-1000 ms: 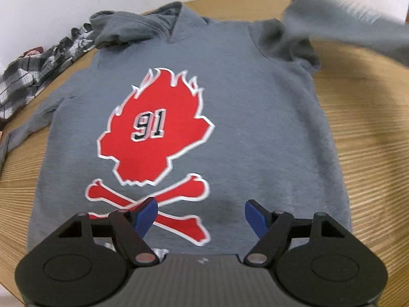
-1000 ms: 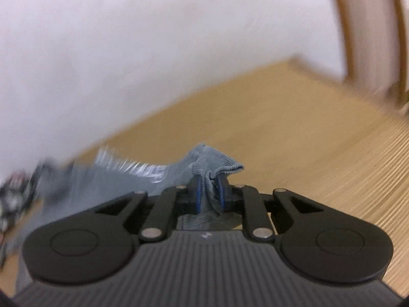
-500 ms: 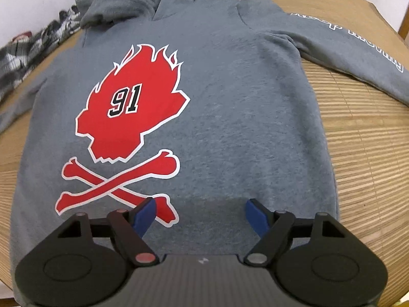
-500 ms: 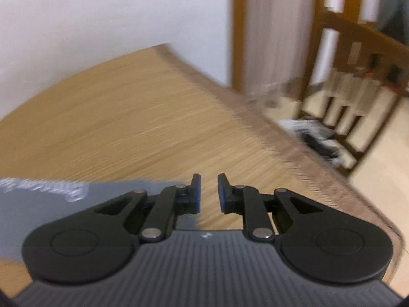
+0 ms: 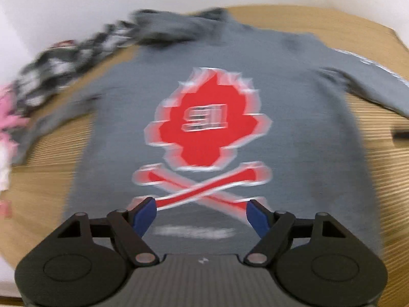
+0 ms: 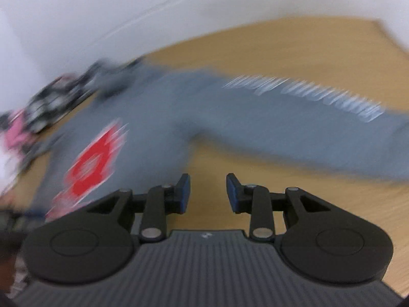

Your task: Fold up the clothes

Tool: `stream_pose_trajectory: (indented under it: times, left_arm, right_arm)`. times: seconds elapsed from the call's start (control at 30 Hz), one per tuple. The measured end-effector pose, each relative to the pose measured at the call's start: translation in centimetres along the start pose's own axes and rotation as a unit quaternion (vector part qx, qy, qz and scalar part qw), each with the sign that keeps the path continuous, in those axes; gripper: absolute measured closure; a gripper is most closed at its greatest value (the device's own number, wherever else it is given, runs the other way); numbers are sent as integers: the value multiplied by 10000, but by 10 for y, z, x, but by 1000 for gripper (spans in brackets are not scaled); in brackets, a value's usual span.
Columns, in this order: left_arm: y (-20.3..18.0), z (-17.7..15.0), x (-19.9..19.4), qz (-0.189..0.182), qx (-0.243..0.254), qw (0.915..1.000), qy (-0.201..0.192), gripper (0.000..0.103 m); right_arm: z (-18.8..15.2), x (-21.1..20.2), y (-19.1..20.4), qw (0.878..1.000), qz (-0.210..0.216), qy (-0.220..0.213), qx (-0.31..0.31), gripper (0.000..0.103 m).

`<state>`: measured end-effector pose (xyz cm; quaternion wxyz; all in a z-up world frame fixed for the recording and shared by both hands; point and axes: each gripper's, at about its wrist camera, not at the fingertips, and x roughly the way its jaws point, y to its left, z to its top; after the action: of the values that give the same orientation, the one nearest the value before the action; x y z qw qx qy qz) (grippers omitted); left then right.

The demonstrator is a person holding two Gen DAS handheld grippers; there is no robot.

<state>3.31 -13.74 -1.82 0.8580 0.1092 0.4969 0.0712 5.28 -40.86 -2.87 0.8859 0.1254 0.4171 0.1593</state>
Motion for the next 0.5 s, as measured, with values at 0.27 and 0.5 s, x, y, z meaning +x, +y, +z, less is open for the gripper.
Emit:
stream_pose_trajectory:
  times: [0.27,0.5]
  left_arm:
    - [141,-74,4,818,-149,9964,188,24]
    - [185,-127,2,110,21,9999,-32,22]
  right_arm:
    - [-65,-1,128,9848,564,838,-1412,69]
    - [-120,-16,157,9875,-621,1135,-903,70]
